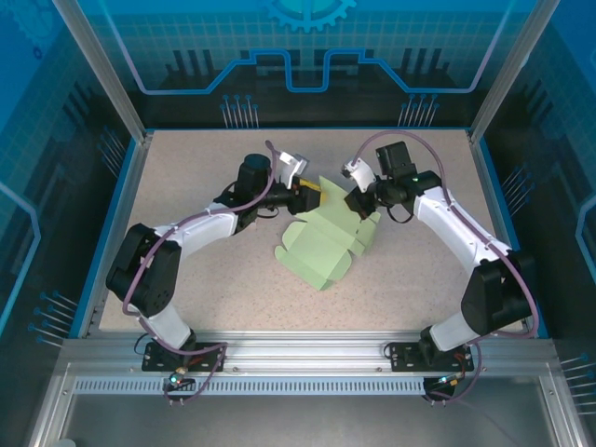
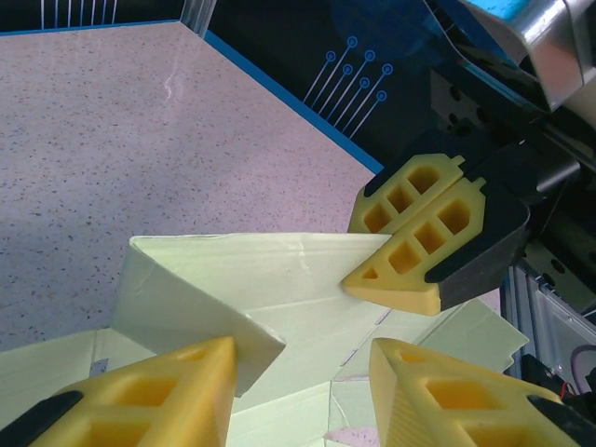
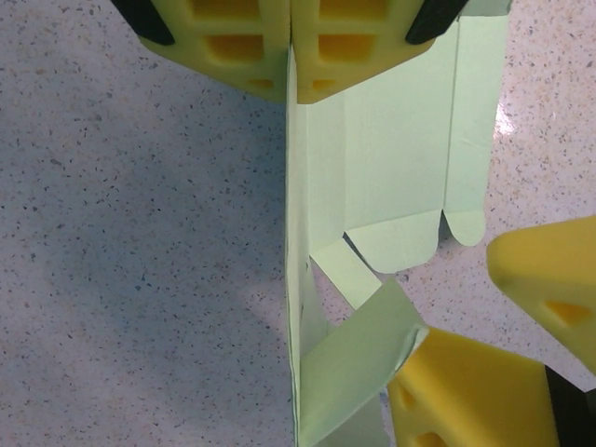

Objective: Fold the paper box

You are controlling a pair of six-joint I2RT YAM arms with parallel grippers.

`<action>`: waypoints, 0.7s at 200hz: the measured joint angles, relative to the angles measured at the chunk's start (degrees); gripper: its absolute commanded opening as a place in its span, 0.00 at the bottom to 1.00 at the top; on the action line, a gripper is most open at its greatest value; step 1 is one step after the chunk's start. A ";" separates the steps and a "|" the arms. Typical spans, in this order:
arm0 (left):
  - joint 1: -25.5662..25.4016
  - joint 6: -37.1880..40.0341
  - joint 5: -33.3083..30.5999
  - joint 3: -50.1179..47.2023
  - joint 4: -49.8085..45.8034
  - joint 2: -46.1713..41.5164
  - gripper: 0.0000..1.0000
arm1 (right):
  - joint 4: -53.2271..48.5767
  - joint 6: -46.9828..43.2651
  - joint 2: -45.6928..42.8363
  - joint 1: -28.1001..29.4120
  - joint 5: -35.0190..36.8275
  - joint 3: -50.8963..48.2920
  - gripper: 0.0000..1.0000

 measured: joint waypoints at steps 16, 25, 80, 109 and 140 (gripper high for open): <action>0.26 0.09 -0.50 -0.07 -0.09 -0.02 0.47 | 0.02 -1.31 0.00 0.20 1.60 0.00 0.00; 0.50 0.17 -1.14 -0.17 -0.17 -0.02 0.48 | 0.00 -2.36 0.00 0.39 3.04 0.00 0.00; 3.58 0.52 -6.45 -5.99 -3.58 -5.25 0.52 | 2.51 -9.33 -0.11 3.74 14.60 -1.36 0.00; 4.66 0.70 -10.47 -8.68 -6.60 -10.84 0.53 | 6.10 -12.70 -0.74 5.92 19.74 -5.29 0.00; 6.84 0.55 -15.85 -10.21 -8.72 -15.30 0.55 | 11.74 -17.07 -2.01 8.57 24.57 -9.79 0.00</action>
